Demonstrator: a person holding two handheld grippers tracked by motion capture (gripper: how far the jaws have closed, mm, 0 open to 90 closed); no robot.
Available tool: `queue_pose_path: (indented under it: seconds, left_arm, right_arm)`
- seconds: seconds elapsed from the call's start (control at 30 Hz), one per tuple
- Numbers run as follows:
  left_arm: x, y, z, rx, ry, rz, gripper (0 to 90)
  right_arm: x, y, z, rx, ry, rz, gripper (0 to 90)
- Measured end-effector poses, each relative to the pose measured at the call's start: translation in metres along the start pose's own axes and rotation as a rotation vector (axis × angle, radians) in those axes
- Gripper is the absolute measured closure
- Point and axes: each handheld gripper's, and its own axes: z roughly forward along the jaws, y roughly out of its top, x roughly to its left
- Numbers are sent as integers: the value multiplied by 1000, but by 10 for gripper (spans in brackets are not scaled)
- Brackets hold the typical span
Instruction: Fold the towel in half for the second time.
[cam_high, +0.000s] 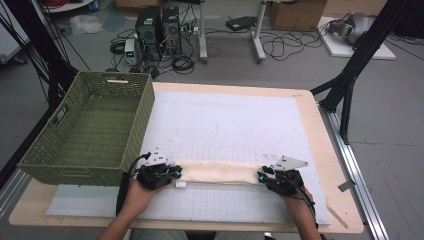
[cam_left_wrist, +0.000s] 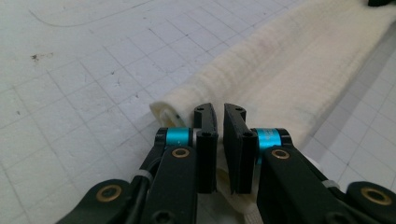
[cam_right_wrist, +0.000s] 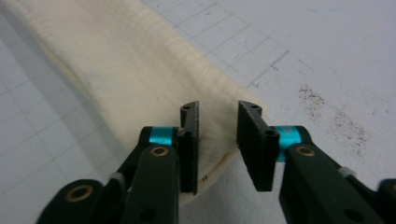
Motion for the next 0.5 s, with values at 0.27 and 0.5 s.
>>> queue_pose_path:
  seconds: [0.27,0.5]
  left_arm:
    - [10,7,-5,-103,3,-55,708]
    - [10,5,5,-34,40,-28,748]
  right_arm:
    - [-4,5,-13,-149,33,82,591]
    - [14,10,7,-75,126,12,580]
